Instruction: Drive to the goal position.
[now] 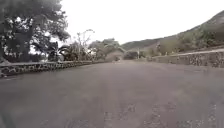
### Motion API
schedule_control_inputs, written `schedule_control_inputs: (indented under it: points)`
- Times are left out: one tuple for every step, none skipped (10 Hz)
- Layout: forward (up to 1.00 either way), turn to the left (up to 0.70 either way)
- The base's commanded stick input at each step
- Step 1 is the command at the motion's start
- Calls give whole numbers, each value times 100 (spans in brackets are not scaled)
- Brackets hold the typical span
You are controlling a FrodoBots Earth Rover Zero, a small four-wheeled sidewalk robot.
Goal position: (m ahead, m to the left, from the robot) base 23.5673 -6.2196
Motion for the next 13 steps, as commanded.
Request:
schedule_control_inputs:
  points:
    - [70, 0]
    - [70, 0]
    - [70, 0]
    - [70, 0]
    - [70, 0]
    - [70, 0]
    - [70, 0]
    - [70, 0]
    - [70, 0]
    - [70, 0]
    - [70, 0]
    - [70, 0]
    - [70, 0]
